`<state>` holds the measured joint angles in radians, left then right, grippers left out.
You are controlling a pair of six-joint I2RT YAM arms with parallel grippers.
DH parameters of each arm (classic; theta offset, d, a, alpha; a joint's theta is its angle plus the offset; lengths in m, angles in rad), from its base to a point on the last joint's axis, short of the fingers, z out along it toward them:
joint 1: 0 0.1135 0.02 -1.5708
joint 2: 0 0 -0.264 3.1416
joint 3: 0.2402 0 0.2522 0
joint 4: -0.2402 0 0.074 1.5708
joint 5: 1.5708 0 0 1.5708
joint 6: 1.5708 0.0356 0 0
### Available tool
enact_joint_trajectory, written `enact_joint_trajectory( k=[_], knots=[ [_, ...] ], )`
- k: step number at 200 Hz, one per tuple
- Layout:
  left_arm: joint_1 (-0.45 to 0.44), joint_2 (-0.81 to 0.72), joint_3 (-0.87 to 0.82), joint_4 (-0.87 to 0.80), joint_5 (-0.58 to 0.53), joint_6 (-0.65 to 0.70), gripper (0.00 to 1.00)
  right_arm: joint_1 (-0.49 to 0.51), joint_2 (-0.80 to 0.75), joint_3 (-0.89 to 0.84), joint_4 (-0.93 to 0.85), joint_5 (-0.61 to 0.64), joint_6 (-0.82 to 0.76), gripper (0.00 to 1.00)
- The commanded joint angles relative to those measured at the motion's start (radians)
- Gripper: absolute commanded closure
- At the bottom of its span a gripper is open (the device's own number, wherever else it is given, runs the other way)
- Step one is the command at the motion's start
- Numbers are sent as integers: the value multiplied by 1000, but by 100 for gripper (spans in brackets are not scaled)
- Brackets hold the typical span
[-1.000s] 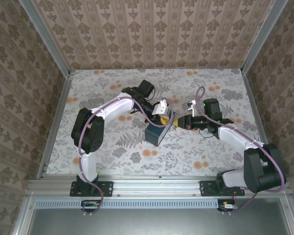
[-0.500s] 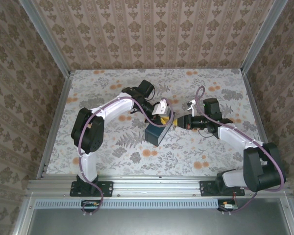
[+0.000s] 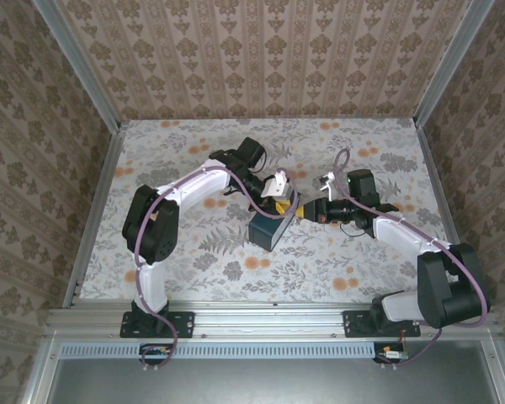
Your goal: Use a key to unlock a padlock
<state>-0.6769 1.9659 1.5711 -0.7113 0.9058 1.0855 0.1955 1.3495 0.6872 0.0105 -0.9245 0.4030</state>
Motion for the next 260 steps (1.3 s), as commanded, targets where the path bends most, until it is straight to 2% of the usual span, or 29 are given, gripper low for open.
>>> enact_joint_trajectory(
  k=[1,41,101,182,203,240,260],
  knots=[
    [8,-18,-10,-43,8,5,75,12,4,10,23,-31,9,100],
    [6,-16,-13,-40,15,-1,76,22,12,-2,115,-53,78,100],
    [6,-23,-32,-10,28,-21,77,43,29,-6,144,-56,116,100],
    [20,-39,-59,18,67,-43,78,53,-36,-36,117,-28,79,100],
    [19,-38,-61,17,70,-38,78,55,-23,-27,153,-79,120,100],
    [18,-43,-72,44,67,-51,79,53,33,-26,153,-71,199,100],
    [12,-47,-76,48,46,-48,79,54,89,-41,221,-78,295,100]
  ],
)
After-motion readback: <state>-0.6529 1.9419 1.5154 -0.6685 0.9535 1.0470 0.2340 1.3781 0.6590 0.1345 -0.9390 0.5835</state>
